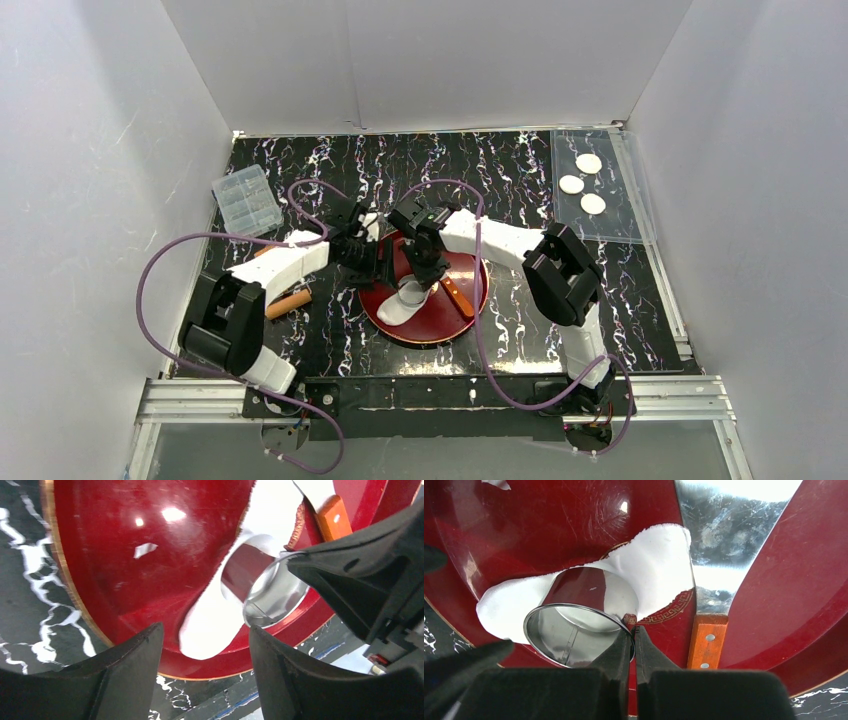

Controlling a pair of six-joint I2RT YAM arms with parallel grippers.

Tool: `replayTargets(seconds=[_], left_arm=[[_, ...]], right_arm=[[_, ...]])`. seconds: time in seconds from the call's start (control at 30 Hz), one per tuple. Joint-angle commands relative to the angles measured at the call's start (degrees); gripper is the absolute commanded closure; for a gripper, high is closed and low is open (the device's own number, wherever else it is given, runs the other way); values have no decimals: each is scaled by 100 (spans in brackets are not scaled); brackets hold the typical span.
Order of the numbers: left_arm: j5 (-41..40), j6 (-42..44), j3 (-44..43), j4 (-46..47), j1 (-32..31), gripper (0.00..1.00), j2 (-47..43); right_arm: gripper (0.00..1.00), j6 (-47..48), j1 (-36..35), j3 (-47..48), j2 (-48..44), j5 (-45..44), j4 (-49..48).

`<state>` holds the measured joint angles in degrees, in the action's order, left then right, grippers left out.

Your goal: Roll out the dumpling wrappers from the dough

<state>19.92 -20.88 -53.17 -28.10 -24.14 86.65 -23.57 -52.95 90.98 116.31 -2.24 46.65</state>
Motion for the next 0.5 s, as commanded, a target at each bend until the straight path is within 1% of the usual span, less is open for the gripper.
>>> replayTargets(seconds=[0.0, 0.13, 0.23, 0.3, 0.33, 0.37, 0.4, 0.47], left_arm=[[332, -151, -184, 43, -240, 38, 120], [302, -225, -355, -44, -271, 41, 509], [276, -205, -560, -116, -339, 49, 877], [169, -98, -748, -225, -385, 59, 1107], [31, -77, -837, -309, -393, 66, 1191], [-92, -60, -898, -379, -392, 75, 1262], [-171, -57, -949, -443, -390, 80, 1316], [-76, -84, -907, -441, -390, 83, 1351]], right_arm=[[99, -107, 4, -71, 41, -238, -156], [99, -160, 4, -81, 93, -184, -239], [99, -188, -1, -134, 124, -166, -236], [99, -223, 0, -218, 90, -156, -293], [99, -226, -2, -249, 73, -143, -323], [99, -242, -1, -263, 61, -140, -364], [99, -229, -5, -265, 51, -132, -375], [99, -227, -4, -244, 46, -106, -392]])
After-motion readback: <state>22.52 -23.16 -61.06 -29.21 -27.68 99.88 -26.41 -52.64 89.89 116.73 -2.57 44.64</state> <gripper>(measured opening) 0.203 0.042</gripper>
